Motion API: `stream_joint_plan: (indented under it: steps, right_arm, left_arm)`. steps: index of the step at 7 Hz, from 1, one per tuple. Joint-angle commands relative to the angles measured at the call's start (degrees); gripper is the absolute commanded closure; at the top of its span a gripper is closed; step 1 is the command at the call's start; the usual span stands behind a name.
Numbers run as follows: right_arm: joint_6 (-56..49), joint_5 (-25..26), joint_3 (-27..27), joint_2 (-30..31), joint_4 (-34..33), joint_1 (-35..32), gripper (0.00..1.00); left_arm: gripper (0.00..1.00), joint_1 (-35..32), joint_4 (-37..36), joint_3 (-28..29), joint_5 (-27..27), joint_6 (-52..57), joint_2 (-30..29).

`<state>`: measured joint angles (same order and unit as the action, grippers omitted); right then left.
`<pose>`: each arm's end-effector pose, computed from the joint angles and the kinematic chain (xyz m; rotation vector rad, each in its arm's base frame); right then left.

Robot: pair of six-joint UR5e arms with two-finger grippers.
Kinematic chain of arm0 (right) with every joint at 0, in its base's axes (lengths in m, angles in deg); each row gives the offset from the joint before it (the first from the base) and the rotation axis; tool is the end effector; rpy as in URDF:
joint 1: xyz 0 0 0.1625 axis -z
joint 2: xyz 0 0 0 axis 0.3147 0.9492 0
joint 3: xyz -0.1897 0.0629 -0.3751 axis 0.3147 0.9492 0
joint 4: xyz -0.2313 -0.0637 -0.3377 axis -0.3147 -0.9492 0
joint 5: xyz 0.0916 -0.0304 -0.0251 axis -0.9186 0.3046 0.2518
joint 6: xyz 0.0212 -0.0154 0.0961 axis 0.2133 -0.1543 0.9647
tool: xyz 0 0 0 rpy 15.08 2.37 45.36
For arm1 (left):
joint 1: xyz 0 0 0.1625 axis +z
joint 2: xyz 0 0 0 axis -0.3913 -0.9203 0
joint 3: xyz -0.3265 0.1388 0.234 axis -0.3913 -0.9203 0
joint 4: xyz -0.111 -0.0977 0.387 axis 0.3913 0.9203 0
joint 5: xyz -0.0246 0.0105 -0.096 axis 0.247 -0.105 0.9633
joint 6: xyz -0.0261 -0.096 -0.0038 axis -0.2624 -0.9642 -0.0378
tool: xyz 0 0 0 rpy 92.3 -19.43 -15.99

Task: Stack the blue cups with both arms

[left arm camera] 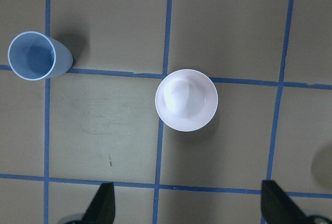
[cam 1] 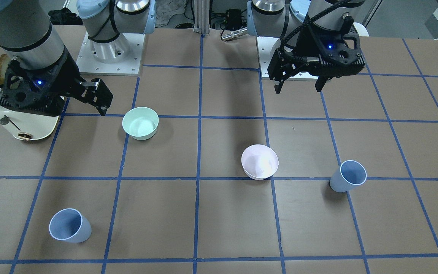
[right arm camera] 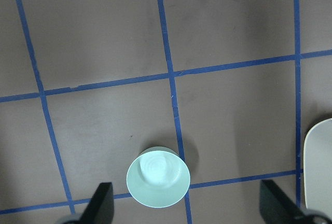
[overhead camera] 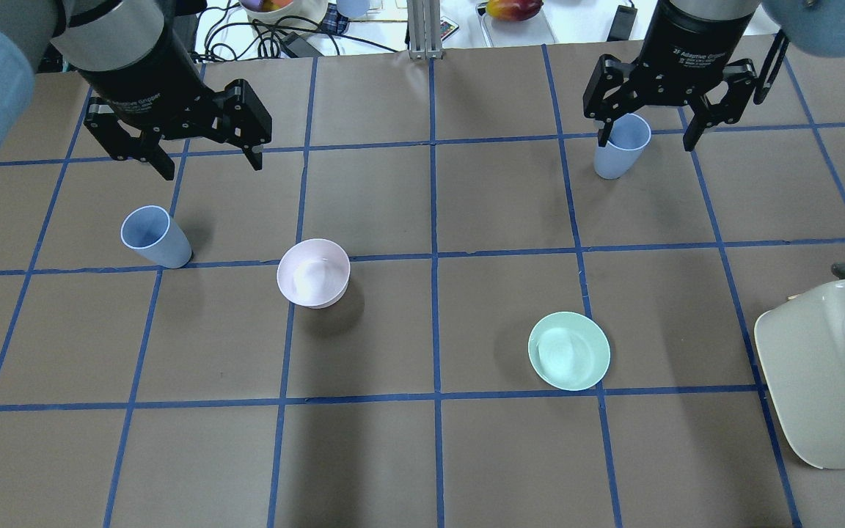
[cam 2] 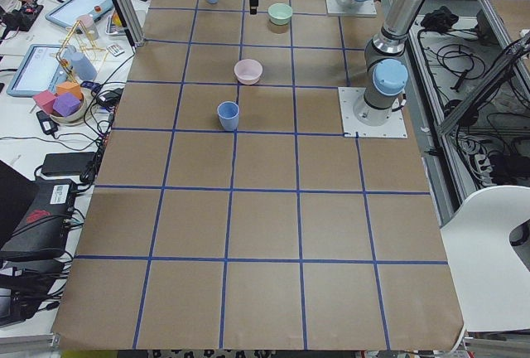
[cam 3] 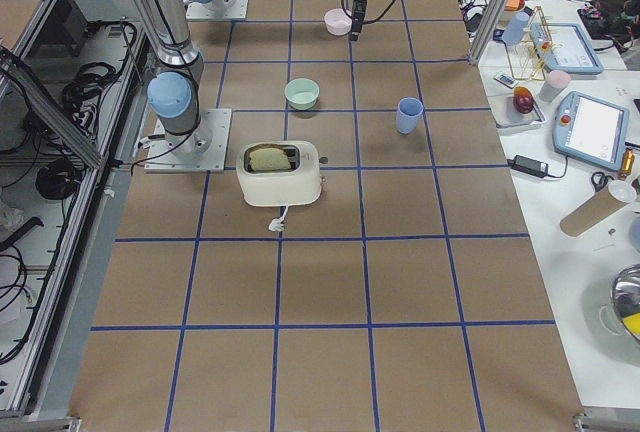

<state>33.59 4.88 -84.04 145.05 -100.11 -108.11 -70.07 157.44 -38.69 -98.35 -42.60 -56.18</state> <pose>0.1306 -0.5356 0.4885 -0.2124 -3.1218 -0.1165 -0.1593 -0.4833 0.5225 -0.1269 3.1377 -0.0586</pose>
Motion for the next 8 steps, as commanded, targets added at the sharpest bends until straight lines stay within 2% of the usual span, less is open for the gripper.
stream_joint_plan:
  steps: [1,2,4,5,6,8]
  right_arm:
    - [0.00,0.02,-0.04,0.04,0.01,0.21,0.00]
    - [0.00,0.02,-0.04,0.04,0.01,0.21,0.00]
    - [0.00,0.02,-0.04,0.04,0.01,0.21,0.00]
    - [0.00,0.02,-0.04,-0.05,0.01,0.29,0.00]
    - [-0.52,0.02,-0.21,-0.31,-0.08,0.73,0.00]
    - [-0.88,0.02,-0.39,-0.49,-0.17,2.05,0.00]
  left_arm:
    - [0.00,0.56,-0.90,-0.14,0.33,0.62,-0.41]
    - [0.00,2.74,-1.51,-0.23,-0.01,1.84,-3.37]
    - [0.00,12.19,-4.41,-0.41,-0.02,17.14,-9.87]
    - [0.00,14.95,-8.77,-0.67,-0.11,19.15,-13.12]
    - [0.00,15.67,-15.69,-3.19,-0.28,19.34,-16.64]
    - [0.00,17.77,-28.26,-13.80,-4.21,21.44,-19.12]
